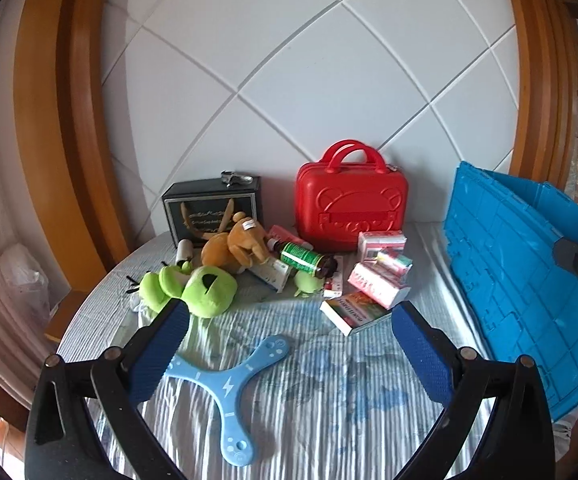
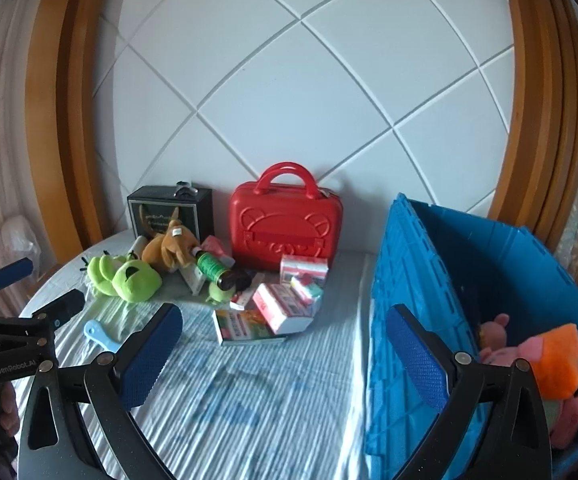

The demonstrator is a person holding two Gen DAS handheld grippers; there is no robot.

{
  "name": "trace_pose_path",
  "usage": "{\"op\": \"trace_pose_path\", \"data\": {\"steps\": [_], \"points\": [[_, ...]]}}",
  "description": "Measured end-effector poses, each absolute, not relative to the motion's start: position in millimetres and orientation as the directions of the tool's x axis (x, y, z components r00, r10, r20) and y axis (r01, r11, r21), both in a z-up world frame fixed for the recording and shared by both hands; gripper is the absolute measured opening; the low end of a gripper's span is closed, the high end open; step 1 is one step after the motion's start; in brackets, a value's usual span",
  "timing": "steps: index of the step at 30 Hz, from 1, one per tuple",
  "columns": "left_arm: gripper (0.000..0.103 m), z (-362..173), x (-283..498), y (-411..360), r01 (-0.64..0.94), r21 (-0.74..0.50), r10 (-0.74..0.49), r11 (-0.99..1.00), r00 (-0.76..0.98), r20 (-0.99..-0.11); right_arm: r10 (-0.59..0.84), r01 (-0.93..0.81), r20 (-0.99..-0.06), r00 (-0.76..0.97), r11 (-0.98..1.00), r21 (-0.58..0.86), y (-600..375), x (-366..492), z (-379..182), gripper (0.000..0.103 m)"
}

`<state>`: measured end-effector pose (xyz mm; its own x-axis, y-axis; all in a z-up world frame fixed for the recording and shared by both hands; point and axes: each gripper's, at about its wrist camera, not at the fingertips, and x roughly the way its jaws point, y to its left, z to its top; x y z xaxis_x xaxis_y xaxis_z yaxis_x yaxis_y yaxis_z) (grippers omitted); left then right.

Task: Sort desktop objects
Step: 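Withdraw both tools from the crate back toward the pile, then grasp the blue boomerang with left tool while right tool grasps the green ibuprofen box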

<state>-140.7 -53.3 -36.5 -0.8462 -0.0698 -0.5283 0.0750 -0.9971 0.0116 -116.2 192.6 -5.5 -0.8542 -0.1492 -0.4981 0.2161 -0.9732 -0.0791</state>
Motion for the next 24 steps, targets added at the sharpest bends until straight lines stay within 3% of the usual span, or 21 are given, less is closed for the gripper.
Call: {"op": "trace_pose_path", "data": {"steps": [8,13,17,24], "points": [[0.103,-121,-165,-129,0.249,0.012,-0.190,-0.968,-0.704,-0.685,-0.153,0.228,-0.600,-0.785,-0.972,-0.050,192,-162,-50,0.103],[0.102,-183,-186,-155,0.324,-0.017,-0.190,-0.946,-0.595,-0.781,-0.137,0.207,-0.689,-0.712,-0.978,-0.019,196,-206,-99,0.103],[0.089,-231,-206,-160,0.350,-0.024,-0.169,-0.936,-0.510,-0.843,-0.126,0.183,-0.770,-0.625,-0.983,0.012,198,-243,-146,0.103],[0.084,-288,-237,-164,0.373,-0.022,-0.149,-0.928,-0.423,-0.894,-0.131,0.203,-0.852,-0.506,-0.979,0.030,182,-289,-209,0.103]]}}
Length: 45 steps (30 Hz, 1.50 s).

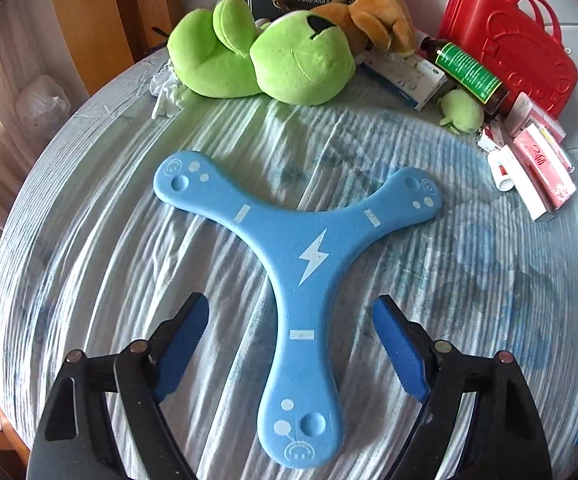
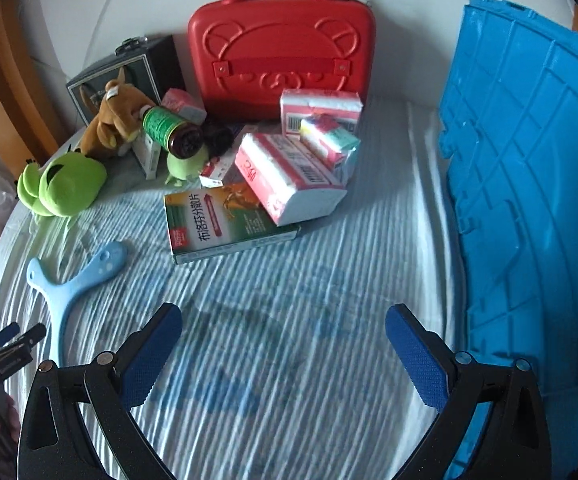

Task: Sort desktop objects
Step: 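Grasp the blue boomerang with left tool while right tool grasps the green ibuprofen box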

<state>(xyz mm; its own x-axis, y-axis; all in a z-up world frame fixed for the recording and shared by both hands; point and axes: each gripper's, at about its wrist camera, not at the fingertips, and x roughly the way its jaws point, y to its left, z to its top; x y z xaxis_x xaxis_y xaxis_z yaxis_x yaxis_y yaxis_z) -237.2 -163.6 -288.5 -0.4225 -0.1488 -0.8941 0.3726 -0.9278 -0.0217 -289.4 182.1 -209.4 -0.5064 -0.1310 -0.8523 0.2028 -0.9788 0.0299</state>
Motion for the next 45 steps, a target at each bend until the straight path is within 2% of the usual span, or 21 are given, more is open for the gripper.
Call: {"op": "trace_pose_path", "data": {"steps": [1,2,3,5,7,8,14,20,28,29,32,36,39,41,43,45], "points": [[0.084,-295,-242,-165,0.378,-0.013,-0.155,-0.926,-0.412,-0.898,-0.133,0.211,-0.858,-0.496,-0.977,0.030,177,-295,-215,0.103],[0.078,-302,-246,-166,0.385,-0.007,-0.160,-0.923,-0.399,-0.903,-0.139,0.219,-0.862,-0.487,-0.975,0.033,173,-300,-220,0.103],[0.064,-309,-251,-168,0.392,-0.002,-0.162,-0.920,-0.384,-0.909,-0.142,0.226,-0.867,-0.477,-0.974,0.035,169,-304,-225,0.103],[0.059,-317,-257,-175,0.400,-0.046,-0.123,-0.916,-0.387,-0.914,-0.151,0.240,-0.876,-0.458,-0.970,0.042,157,-314,-234,0.103],[0.047,-316,-267,-177,0.394,-0.027,-0.148,-0.919,-0.407,-0.901,-0.155,0.261,-0.882,-0.444,-0.964,0.038,143,-325,-244,0.103],[0.044,-315,-273,-177,0.391,-0.016,-0.159,-0.920,-0.412,-0.897,-0.155,0.269,-0.886,-0.438,-0.963,0.035,137,-330,-249,0.103],[0.043,-309,-318,-193,0.396,-0.007,-0.186,-0.918,-0.446,-0.875,-0.198,0.241,-0.896,-0.396,-0.965,0.107,123,-364,-264,0.103],[0.044,-314,-342,-207,0.413,-0.037,-0.174,-0.910,-0.462,-0.870,-0.234,0.063,-0.913,-0.334,-0.972,0.226,128,-412,-272,0.103],[0.047,-312,-364,-218,0.425,-0.040,-0.185,-0.904,-0.475,-0.861,-0.185,-0.081,-0.941,-0.282,-0.973,0.215,104,-457,-302,0.103],[0.048,-313,-367,-217,0.420,-0.028,-0.193,-0.907,-0.476,-0.858,-0.175,-0.082,-0.936,-0.306,-0.974,0.209,102,-460,-302,0.103],[0.049,-312,-368,-215,0.415,-0.023,-0.197,-0.910,-0.480,-0.855,-0.055,0.011,-0.956,-0.287,-0.998,0.054,82,-463,-309,0.103],[0.048,-311,-360,-210,0.403,-0.028,-0.187,-0.915,-0.485,-0.854,-0.059,0.124,-0.967,-0.249,-0.992,0.029,74,-440,-310,0.103],[0.048,-311,-347,-201,0.380,-0.027,-0.175,-0.924,-0.485,-0.857,0.005,0.186,-0.970,-0.242,-0.981,-0.051,82,-407,-313,0.103],[0.048,-310,-336,-195,0.371,-0.027,-0.169,-0.928,-0.485,-0.858,-0.003,0.215,-0.970,-0.243,-0.975,-0.051,92,-386,-311,0.103],[0.048,-309,-328,-191,0.371,-0.029,-0.166,-0.928,-0.483,-0.860,-0.094,0.170,-0.984,-0.150,-0.983,0.068,112,-373,-323,0.103],[0.048,-309,-325,-187,0.375,-0.026,-0.169,-0.926,-0.477,-0.863,-0.089,0.145,-0.974,-0.206,-0.988,0.060,125,-363,-319,0.103]]}}
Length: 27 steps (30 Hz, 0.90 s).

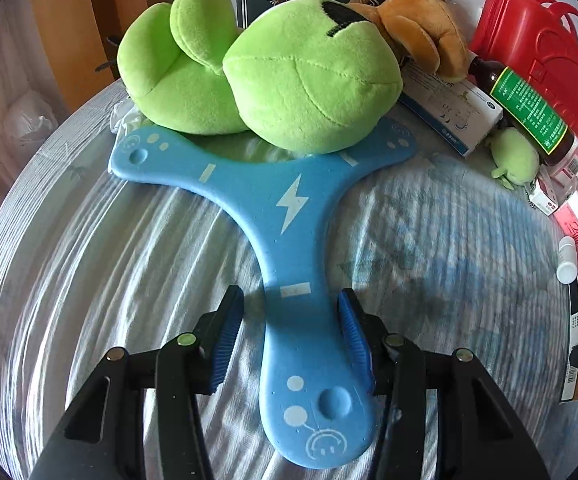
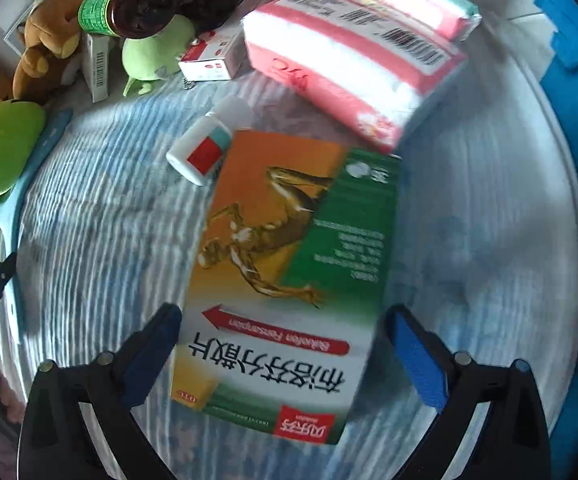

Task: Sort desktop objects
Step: 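Grasp the blue boomerang with left tool while right tool grasps the green ibuprofen box, then lift the boomerang with left tool while right tool lifts the ibuprofen box toward the crate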

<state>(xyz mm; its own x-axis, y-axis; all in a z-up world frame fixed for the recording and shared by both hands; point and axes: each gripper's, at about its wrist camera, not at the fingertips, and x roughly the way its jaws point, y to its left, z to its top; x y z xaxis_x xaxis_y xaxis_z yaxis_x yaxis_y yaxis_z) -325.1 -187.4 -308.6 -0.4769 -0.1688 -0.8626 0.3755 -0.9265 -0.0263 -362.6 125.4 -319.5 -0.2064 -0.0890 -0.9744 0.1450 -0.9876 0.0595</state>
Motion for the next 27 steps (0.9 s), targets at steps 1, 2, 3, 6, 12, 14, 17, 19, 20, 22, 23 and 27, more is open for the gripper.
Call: {"op": "trace_pose_path", "data": {"steps": [1,2,3,6,12,14,17,19,20,22,23,27], "points": [[0.048,-308,-325,-187,0.380,-0.027,-0.171,-0.924,-0.476,-0.863,-0.084,0.123,-0.978,-0.192,-0.991,0.061,131,-361,-322,0.103],[0.048,-308,-326,-186,0.389,-0.030,-0.171,-0.921,-0.473,-0.864,-0.088,0.112,-0.973,-0.214,-0.992,0.065,134,-361,-319,0.103],[0.048,-307,-328,-186,0.395,-0.027,-0.175,-0.918,-0.467,-0.867,-0.100,0.095,-0.972,-0.212,-0.992,0.082,137,-363,-317,0.103],[0.048,-306,-334,-184,0.401,-0.023,-0.180,-0.916,-0.461,-0.869,-0.111,0.088,-0.966,-0.234,-0.992,0.093,135,-373,-311,0.103],[0.033,-297,-307,-169,0.371,-0.021,-0.170,-0.928,-0.476,-0.863,-0.080,0.162,-0.964,-0.255,-0.986,0.039,121,-367,-301,0.087],[0.033,-285,-295,-161,0.367,-0.003,-0.189,-0.930,-0.488,-0.852,-0.092,0.182,-0.966,-0.242,-0.982,0.048,120,-355,-298,0.087],[0.033,-265,-272,-157,0.347,-0.017,-0.177,-0.938,-0.520,-0.836,-0.104,0.214,-0.957,-0.269,-0.976,0.045,119,-332,-280,0.087],[0.033,-258,-261,-161,0.344,-0.014,-0.182,-0.939,-0.531,-0.828,-0.119,0.239,-0.949,-0.291,-0.970,0.049,118,-318,-264,0.087],[0.033,-256,-253,-157,0.343,-0.005,-0.191,-0.939,-0.536,-0.822,-0.126,0.254,-0.942,-0.310,-0.966,0.046,118,-310,-254,0.087],[0.032,-249,-241,-158,0.345,0.016,-0.216,-0.939,-0.551,-0.806,-0.142,0.287,-0.926,-0.350,-0.957,0.038,120,-298,-234,0.087],[0.032,-244,-235,-159,0.344,0.021,-0.223,-0.939,-0.559,-0.799,-0.150,0.297,-0.917,-0.368,-0.954,0.037,117,-287,-227,0.087],[0.000,-216,-208,-144,0.361,-0.002,-0.228,-0.933,-0.594,-0.772,-0.202,0.358,-0.877,-0.436,-0.933,0.037,126,-259,-203,0.087]]}}
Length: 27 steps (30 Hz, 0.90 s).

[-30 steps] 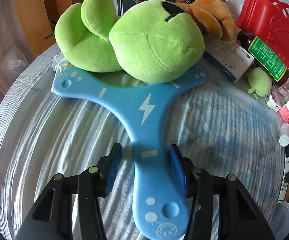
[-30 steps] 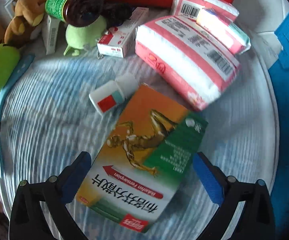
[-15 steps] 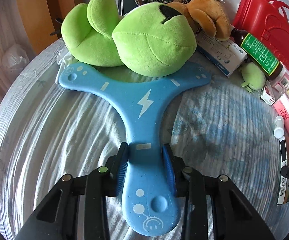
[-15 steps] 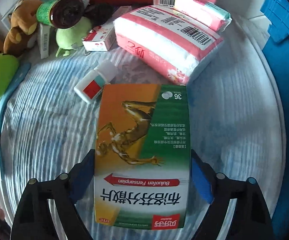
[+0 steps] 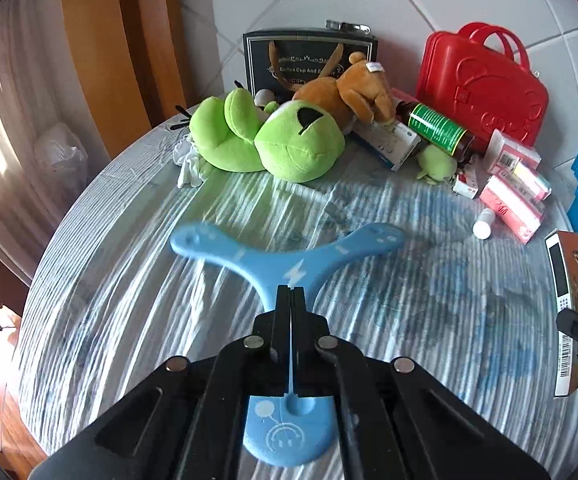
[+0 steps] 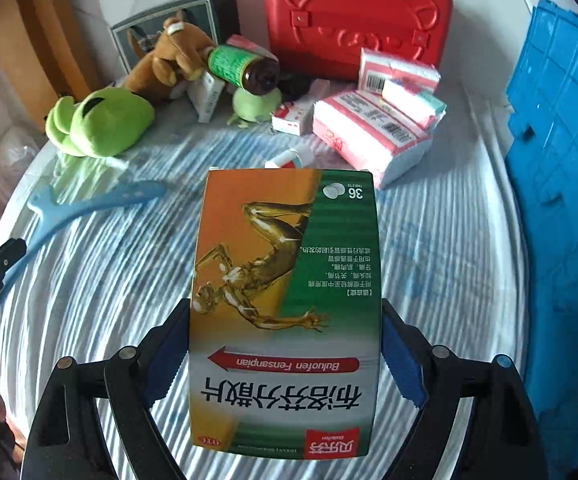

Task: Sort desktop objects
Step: 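Lift the boomerang with left tool while right tool lifts the ibuprofen box toward the crate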

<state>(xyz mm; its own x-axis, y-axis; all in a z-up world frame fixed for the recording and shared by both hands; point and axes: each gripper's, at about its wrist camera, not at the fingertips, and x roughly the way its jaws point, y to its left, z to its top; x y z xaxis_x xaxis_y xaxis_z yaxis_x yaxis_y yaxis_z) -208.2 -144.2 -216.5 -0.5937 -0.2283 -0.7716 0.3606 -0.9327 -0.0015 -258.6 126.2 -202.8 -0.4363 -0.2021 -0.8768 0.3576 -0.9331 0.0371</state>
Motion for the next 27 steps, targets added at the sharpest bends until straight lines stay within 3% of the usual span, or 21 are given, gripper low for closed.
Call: {"op": "trace_pose_path", "data": {"steps": [7,10,11,12,14,18,27], "points": [[0.000,-201,-158,-115,0.429,-0.005,-0.274,-0.903,-0.587,-0.762,-0.264,0.444,-0.853,-0.451,-0.895,0.042,128,-230,-188,0.087],[0.012,-219,-149,-121,0.453,-0.019,-0.254,-0.891,-0.534,-0.806,-0.267,0.463,-0.872,-0.410,-0.885,0.053,137,-220,-204,0.088],[0.029,-225,-148,-125,0.459,-0.021,-0.247,-0.888,-0.515,-0.820,-0.269,0.458,-0.879,-0.393,-0.887,0.067,138,-218,-212,0.088],[0.058,-229,-148,-129,0.470,-0.022,-0.250,-0.882,-0.507,-0.825,-0.273,0.451,-0.886,-0.374,-0.889,0.083,139,-217,-220,0.088],[0.088,-234,-150,-138,0.489,-0.021,-0.271,-0.872,-0.519,-0.811,-0.268,0.440,-0.898,-0.348,-0.893,0.096,138,-215,-234,0.088],[0.089,-245,-178,-149,0.449,-0.017,-0.261,-0.894,-0.549,-0.794,-0.226,0.418,-0.910,-0.348,-0.906,0.066,126,-221,-254,0.088],[0.089,-320,-236,-169,0.425,-0.004,-0.219,-0.905,-0.472,-0.854,-0.155,0.391,-0.908,-0.388,-0.920,-0.010,82,-245,-290,0.088]]}}
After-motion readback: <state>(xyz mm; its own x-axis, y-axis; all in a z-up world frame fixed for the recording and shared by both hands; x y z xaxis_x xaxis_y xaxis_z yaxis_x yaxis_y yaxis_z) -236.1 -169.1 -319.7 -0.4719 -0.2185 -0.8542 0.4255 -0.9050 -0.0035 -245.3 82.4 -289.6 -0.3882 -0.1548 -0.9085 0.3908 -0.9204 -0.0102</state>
